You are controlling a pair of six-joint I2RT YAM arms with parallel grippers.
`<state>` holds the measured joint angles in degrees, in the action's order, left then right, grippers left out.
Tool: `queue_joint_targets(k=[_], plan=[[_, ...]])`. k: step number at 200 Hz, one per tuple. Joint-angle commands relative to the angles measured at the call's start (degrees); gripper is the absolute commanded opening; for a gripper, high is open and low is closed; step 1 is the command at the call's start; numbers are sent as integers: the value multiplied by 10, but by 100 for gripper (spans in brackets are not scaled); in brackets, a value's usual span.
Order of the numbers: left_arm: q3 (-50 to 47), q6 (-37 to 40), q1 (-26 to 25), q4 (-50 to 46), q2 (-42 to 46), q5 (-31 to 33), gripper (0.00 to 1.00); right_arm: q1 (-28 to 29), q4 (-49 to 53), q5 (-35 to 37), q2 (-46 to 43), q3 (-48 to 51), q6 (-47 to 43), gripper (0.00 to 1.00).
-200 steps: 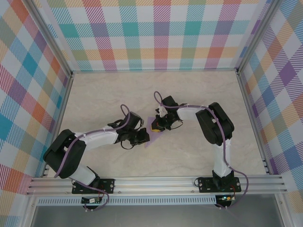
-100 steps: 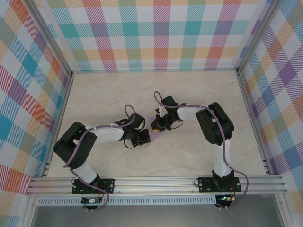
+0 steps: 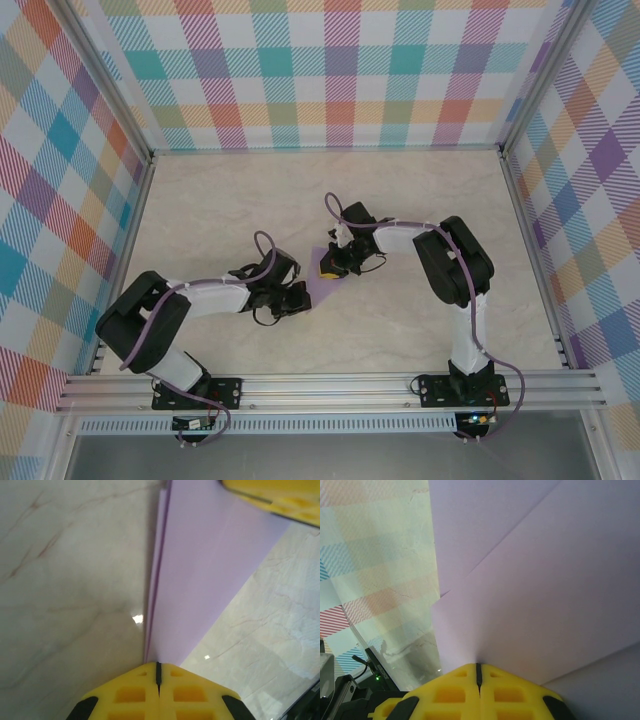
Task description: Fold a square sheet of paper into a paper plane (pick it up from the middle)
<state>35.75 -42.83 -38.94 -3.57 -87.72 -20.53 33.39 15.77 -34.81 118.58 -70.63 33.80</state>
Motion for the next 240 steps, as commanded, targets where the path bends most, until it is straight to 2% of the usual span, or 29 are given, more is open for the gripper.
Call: queue_joint_targets(k=[1,21,66,118,170,211,240], plan=[[-23,21,-11,-144,18,-15,0,2,45,98,58,21,-7,0],[-5,30,-9,-154,43,-12,0,2,44,97,58,22,-8,0],[37,0,-10,-66,82,-2,0,2,44,94,58,22,-7,0],[59,-3,-10,-30,6,7,0,2,45,91,57,18,-7,0],[45,4,-11,-47,-31,35,0,2,29,77,46,19,-15,0],[21,9,-11,-64,-43,51,0,2,-4,63,-6,24,-49,0],[9,8,-11,-62,-47,46,0,4,-32,9,-52,23,-68,0]])
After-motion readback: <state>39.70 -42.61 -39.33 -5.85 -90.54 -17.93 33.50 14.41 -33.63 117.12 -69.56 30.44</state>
